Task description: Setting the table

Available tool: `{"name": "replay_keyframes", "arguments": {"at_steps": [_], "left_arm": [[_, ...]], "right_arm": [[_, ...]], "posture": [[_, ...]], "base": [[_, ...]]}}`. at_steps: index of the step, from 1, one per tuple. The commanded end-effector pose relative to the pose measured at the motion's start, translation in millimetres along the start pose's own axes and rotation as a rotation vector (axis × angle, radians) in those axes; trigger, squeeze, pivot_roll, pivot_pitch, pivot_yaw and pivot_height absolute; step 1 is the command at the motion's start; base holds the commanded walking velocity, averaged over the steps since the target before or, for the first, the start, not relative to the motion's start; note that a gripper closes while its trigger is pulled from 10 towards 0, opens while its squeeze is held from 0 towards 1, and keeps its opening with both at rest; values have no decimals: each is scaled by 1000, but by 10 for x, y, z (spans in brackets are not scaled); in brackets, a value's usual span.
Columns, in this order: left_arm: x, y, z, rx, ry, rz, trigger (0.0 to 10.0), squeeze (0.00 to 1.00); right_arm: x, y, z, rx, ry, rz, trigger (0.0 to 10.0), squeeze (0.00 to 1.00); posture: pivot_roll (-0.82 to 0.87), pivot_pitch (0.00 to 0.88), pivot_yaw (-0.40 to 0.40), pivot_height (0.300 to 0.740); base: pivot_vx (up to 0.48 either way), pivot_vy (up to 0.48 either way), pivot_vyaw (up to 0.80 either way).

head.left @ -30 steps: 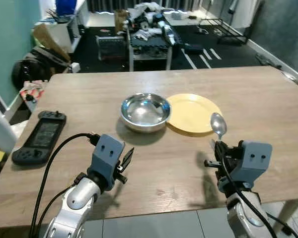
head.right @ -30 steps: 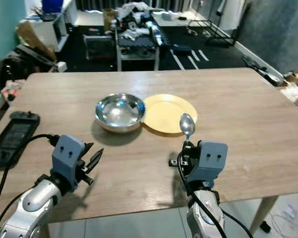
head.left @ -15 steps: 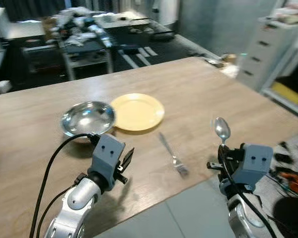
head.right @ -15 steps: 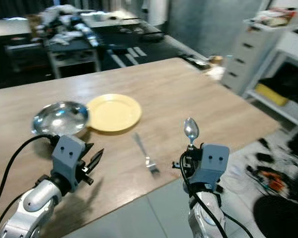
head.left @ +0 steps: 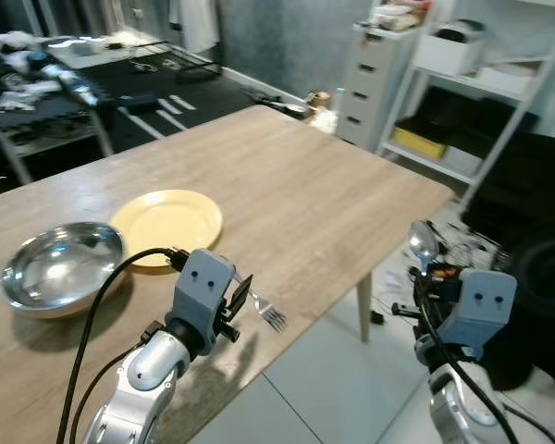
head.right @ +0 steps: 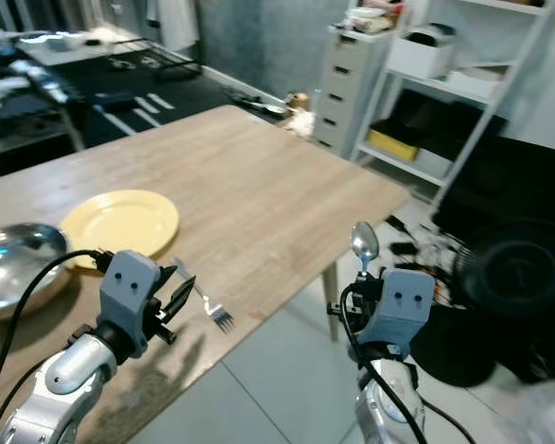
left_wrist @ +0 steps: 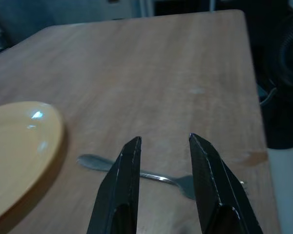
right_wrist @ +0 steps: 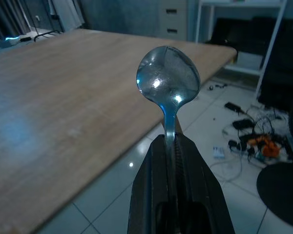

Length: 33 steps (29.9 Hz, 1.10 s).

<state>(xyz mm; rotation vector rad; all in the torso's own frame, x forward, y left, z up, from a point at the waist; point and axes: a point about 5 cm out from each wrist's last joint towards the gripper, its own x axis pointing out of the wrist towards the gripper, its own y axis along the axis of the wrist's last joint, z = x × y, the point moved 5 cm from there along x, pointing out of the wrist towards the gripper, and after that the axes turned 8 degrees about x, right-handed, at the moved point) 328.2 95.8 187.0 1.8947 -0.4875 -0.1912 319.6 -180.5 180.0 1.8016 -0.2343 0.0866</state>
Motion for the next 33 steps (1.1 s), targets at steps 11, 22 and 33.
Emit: {"name": "replay_keyframes", "arguments": {"at_steps": [11,22,33], "left_arm": [[-10,-47,34,-10,-8,-13,10000,0],[-10,-52,36,-10,-10,-13,10000,0],[-15,-55,37,-10,-13,-14,10000,0]], "right_arm": [[-10,-34,55,-11,-13,-13,10000,0],[-10,-38,55,-13,-10,-14,10000,0],[-19,-44,51,-10,-12,-16,10000,0]], "posture": [[49,106,77,740],[47,105,77,740],[49,111,80,740]], "base": [[0,0,-783],[0,0,-788],[0,0,-782]]}}
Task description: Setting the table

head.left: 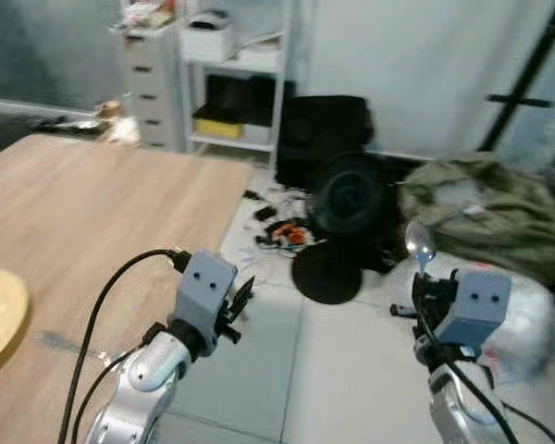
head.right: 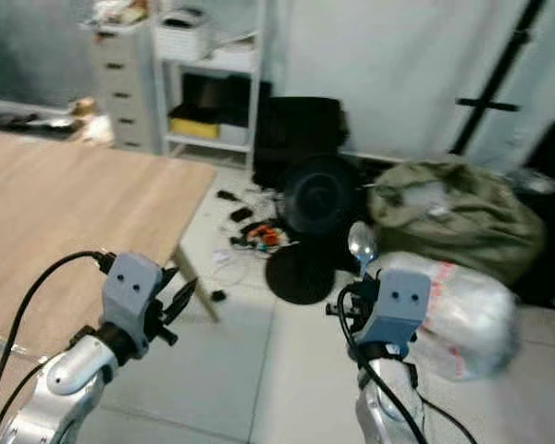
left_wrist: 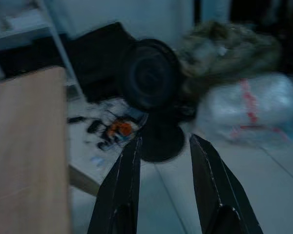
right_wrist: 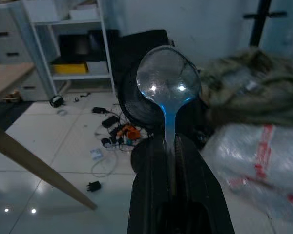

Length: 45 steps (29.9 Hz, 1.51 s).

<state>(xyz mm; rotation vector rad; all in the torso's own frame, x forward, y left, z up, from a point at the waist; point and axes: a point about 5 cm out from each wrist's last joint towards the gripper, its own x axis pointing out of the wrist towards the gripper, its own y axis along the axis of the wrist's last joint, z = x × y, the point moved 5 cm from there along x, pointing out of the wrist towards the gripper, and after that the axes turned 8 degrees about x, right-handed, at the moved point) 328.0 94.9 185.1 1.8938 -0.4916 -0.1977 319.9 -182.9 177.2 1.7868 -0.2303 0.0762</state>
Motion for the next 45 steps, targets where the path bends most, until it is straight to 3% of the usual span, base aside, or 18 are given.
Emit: {"name": "replay_keyframes", "arguments": {"at_steps": [1,45], "left_arm": [[-15,-41,22,-9,-8,-14,10000,0],[-6,-49,53,-18,-14,-17,10000,0]], "right_arm": [[-21,-24,20,6,-9,-9,10000,0],[-44,-37,50,-4,-18,-20,10000,0]], "posture": [[49,111,80,740],[36,119,81,740]], "base": [[0,0,-788],[0,0,-785]]}}
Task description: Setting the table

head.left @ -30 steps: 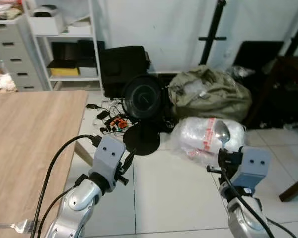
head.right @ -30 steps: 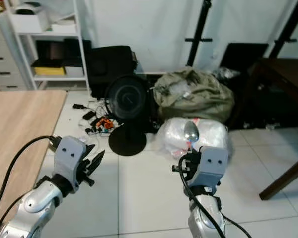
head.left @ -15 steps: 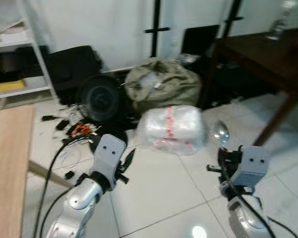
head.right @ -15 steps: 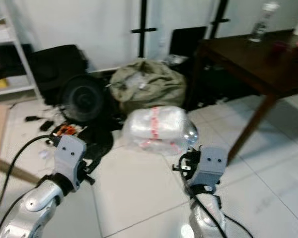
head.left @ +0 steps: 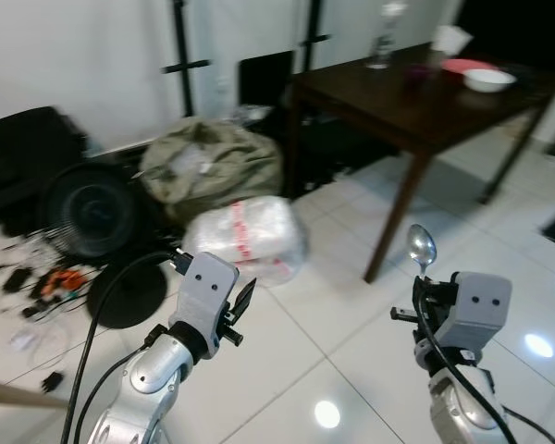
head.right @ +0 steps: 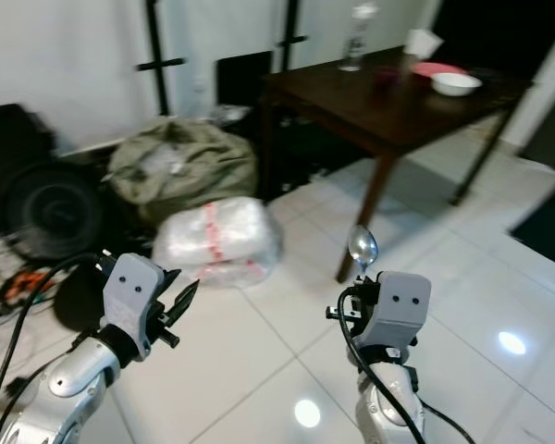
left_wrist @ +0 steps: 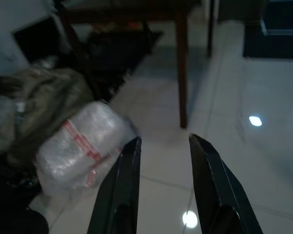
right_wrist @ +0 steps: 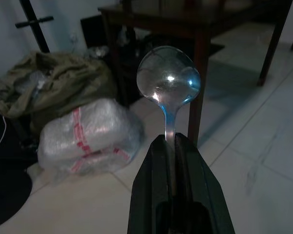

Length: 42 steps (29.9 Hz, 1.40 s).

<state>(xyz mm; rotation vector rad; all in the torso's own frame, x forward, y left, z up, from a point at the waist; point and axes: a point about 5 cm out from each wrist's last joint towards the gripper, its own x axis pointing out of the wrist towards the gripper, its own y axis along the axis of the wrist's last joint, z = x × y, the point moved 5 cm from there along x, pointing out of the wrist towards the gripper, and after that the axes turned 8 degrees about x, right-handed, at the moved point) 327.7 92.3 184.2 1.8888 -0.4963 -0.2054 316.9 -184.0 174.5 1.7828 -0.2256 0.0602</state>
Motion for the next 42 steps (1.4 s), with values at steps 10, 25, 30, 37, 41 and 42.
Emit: {"name": "replay_keyframes", "arguments": {"at_steps": [10,25,30,37,41,42], "left_arm": [[-8,-48,28,-14,-7,-16,10000,0],[0,-74,2,-40,10,-28,10000,0],[-38,-264,-86,-20,61,-94,10000,0],[-272,-831,-278,-10,174,-268,10000,0],[-412,-1045,-289,-22,209,-332,10000,0],[-440,-1073,-277,-24,212,-341,10000,0]], "right_arm": [[-11,-15,37,1,-13,-7,10000,0],[1,-17,24,3,-10,-7,10000,0],[3,-69,-17,3,14,-25,10000,0],[-133,-580,-512,-1,329,-233,10000,0],[-376,-953,-792,-12,546,-371,10000,0],[-446,-1022,-854,-10,596,-395,10000,0]], "posture": [[36,118,82,740],[37,114,81,740],[42,109,76,740],[64,102,39,740],[78,97,14,740],[80,97,11,740]], "base": [[0,0,-785],[0,0,-783],[0,0,-786],[0,0,-774],[0,0,-414],[0,0,0]]}}
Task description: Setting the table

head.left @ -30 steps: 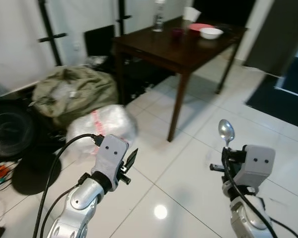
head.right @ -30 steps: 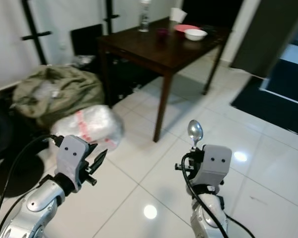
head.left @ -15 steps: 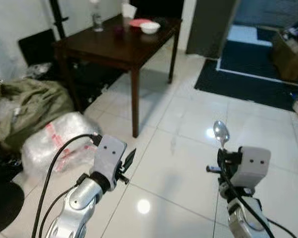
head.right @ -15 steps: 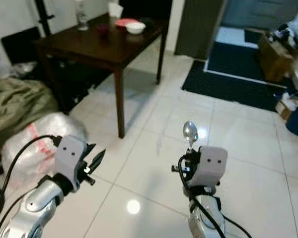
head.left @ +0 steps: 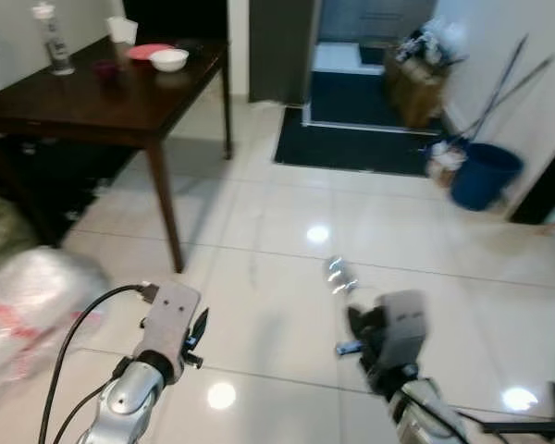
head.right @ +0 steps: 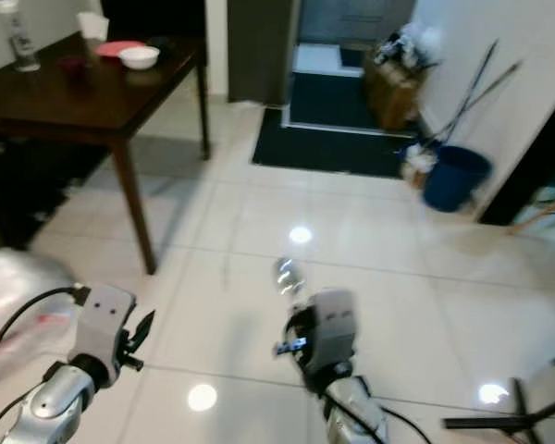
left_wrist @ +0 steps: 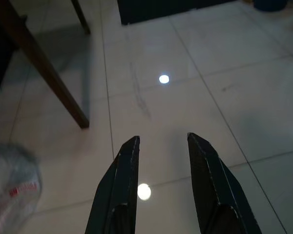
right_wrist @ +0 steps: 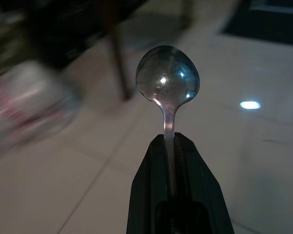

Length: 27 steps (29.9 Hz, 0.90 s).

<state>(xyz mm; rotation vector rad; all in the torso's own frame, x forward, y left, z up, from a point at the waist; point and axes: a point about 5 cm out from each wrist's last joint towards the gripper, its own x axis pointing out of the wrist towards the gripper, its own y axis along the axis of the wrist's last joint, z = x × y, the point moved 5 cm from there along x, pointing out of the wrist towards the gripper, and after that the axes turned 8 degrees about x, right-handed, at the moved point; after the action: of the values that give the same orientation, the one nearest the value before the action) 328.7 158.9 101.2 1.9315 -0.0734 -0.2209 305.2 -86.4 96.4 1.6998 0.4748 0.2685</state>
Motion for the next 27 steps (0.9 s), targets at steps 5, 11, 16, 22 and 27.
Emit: {"name": "replay_keyframes", "arguments": {"at_steps": [5,11,16,22,27], "left_arm": [[-101,-210,45,-11,19,-56,10000,0],[-84,-206,147,-9,2,-32,10000,0],[-44,-162,204,-4,-18,-3,10000,0],[28,-47,293,0,-57,35,10000,0],[51,-7,324,1,-72,50,10000,0]], "right_arm": [[-3,-181,-234,21,117,-29,10000,0],[-11,-150,-32,-16,18,3,10000,0],[-51,-130,122,-27,-45,28,10000,0],[-150,-166,304,-23,-158,37,10000,0],[-183,-191,345,-15,-187,37,10000,0]], "posture": [[90,94,-16,740],[73,96,-15,740],[49,98,-1,740],[29,104,16,740],[16,107,28,740]], "base": [[0,0,0],[40,0,0],[399,0,0],[480,0,0],[480,0,0]]}}
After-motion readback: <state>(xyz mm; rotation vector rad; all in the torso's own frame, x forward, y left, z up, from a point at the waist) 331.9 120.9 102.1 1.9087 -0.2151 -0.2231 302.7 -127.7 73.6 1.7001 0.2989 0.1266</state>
